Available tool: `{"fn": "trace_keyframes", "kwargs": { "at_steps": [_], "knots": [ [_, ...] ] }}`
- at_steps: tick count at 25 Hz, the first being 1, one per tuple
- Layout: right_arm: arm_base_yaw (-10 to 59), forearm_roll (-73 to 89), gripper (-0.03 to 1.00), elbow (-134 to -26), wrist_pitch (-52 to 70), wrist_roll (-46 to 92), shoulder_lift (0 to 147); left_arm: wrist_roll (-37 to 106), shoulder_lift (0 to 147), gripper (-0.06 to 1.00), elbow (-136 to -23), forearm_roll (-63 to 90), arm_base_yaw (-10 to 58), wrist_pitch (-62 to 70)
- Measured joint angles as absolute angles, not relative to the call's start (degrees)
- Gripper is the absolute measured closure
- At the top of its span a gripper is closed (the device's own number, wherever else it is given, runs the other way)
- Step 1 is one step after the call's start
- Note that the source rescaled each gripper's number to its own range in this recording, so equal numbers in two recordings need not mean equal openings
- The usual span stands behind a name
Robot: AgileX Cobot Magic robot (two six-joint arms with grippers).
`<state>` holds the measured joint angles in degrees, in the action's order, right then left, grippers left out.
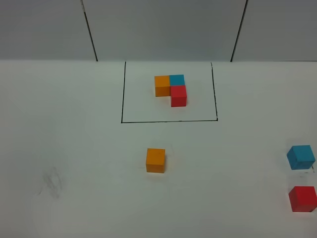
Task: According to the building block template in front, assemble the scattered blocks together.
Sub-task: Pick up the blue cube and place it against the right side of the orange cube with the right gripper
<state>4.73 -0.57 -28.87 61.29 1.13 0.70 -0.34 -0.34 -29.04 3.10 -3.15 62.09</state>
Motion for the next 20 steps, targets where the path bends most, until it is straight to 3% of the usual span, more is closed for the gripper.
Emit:
{"fn": "trace_keyframes", "kwargs": {
  "at_steps": [8,20],
  "knots": [
    [4.7,-0.5,0.97,-28.9,61.3,1.1,0.7,-0.3,-0.3,0.49,-28.9,3.1,-3.1,62.1],
    [4.7,-0.5,0.97,-28.9,61.3,1.1,0.7,-0.3,-0.3,0.64,-28.9,3.1,-3.1,62.1]
  ]
}}
